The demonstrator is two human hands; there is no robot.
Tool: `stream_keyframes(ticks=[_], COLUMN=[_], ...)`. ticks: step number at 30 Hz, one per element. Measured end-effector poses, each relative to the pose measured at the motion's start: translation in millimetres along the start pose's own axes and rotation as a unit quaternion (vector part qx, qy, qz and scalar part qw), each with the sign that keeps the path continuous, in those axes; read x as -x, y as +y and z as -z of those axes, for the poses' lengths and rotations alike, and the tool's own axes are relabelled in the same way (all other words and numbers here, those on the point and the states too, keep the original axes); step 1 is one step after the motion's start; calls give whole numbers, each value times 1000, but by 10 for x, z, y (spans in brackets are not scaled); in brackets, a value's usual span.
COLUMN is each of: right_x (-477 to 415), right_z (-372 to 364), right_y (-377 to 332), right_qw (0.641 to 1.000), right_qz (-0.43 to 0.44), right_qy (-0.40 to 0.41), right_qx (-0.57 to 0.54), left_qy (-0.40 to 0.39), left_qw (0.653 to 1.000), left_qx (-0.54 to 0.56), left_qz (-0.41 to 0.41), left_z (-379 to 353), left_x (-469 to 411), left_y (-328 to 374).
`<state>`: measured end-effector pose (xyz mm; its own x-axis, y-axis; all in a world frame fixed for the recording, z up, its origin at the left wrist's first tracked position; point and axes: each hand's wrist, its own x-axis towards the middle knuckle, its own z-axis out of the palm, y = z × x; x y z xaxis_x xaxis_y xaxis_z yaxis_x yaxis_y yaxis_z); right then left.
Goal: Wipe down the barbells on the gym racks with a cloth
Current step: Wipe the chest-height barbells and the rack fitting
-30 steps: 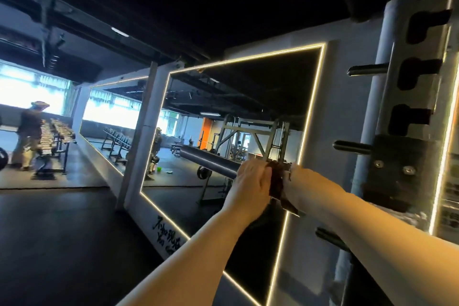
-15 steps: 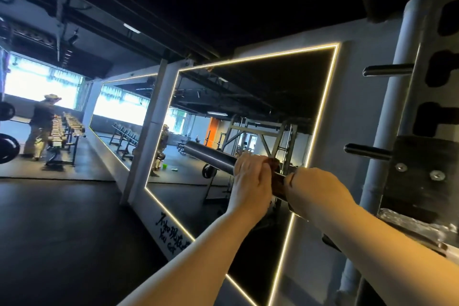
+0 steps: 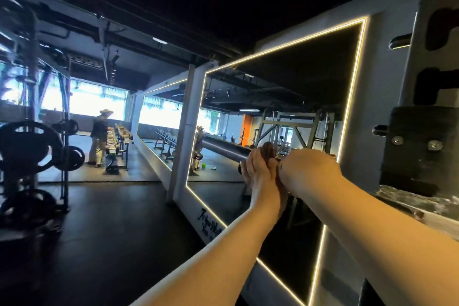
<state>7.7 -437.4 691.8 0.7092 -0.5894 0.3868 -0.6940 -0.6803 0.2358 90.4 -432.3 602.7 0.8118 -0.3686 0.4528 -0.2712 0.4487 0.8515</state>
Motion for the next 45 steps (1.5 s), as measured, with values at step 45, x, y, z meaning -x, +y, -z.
stream_keyframes(ticks=[45], right_x=[-724], right_z=[-124], right_y=[-412], right_qw=[991], right_qz=[64], right_qy=[-97], right_qx=[-73], left_qy=[76], left_qw=[966], left_qx=[225], left_qz=[102], left_z=[290], left_x=[-884], left_y=[-330])
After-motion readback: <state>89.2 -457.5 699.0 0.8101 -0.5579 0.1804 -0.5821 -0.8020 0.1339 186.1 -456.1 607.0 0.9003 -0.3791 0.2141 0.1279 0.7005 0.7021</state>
